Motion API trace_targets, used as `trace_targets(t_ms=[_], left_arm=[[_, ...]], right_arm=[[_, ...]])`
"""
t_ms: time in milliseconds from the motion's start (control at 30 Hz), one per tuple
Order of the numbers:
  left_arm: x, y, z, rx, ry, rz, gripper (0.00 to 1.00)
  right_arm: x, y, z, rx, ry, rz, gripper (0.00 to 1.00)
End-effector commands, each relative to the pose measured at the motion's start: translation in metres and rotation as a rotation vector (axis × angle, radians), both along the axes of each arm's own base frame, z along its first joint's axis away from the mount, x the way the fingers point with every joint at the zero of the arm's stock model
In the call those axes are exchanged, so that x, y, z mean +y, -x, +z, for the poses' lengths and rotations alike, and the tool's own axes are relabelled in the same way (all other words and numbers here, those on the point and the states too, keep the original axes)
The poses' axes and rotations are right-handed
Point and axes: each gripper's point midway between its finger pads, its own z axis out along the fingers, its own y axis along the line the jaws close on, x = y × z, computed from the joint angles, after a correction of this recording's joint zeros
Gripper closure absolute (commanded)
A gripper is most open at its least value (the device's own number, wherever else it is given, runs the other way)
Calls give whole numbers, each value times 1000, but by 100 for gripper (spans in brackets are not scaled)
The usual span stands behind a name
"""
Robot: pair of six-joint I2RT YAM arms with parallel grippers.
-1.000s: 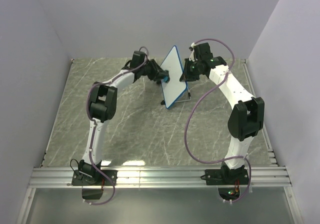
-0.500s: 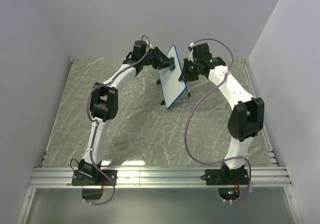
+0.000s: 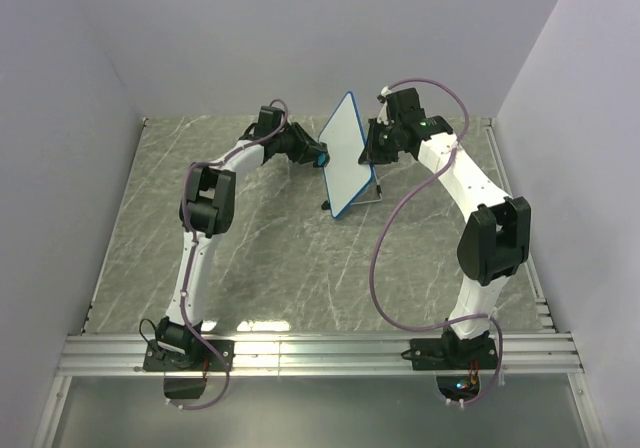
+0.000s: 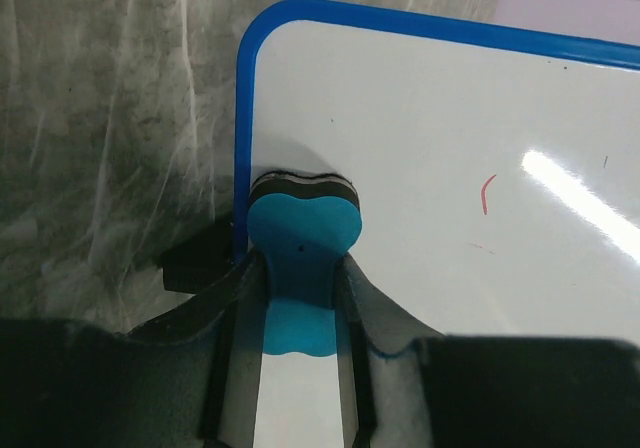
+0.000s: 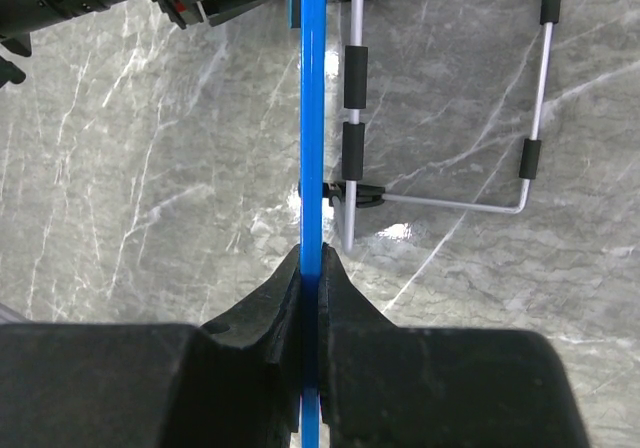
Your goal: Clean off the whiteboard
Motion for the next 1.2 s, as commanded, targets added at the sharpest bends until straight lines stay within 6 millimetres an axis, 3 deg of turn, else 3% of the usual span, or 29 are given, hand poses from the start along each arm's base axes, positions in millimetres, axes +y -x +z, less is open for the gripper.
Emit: trace_targets(t_ms=[0, 233, 333, 500, 567, 667, 800, 933, 1033, 1167], left_arm=[[-12, 9, 17, -47, -27, -48, 100], [-28, -9, 123, -290, 108, -89, 100], [-30, -17, 144, -321, 136, -79, 100], [-30, -22, 152, -335, 174, -73, 100], [-29, -23, 150, -331, 175, -70, 100], [-22, -28, 132, -289, 168, -53, 100], [-13, -27, 79, -187, 114, -39, 100], [-4, -14, 24, -82, 37, -39, 100], [3, -8, 5, -41, 9, -38, 100], [9, -7, -5, -20, -10, -41, 100]], right_arm=[[28, 68, -49, 257, 30, 160, 100], [30, 74, -53, 267, 40, 176, 100], [31, 79, -56, 274, 46, 184, 100], [34, 88, -58, 278, 55, 201, 100], [34, 91, -60, 282, 59, 206, 100], [33, 93, -63, 288, 65, 208, 100], [33, 93, -63, 283, 72, 212, 100], [33, 92, -62, 282, 72, 212, 100], [34, 91, -62, 281, 69, 214, 100], [35, 90, -60, 278, 63, 215, 100]])
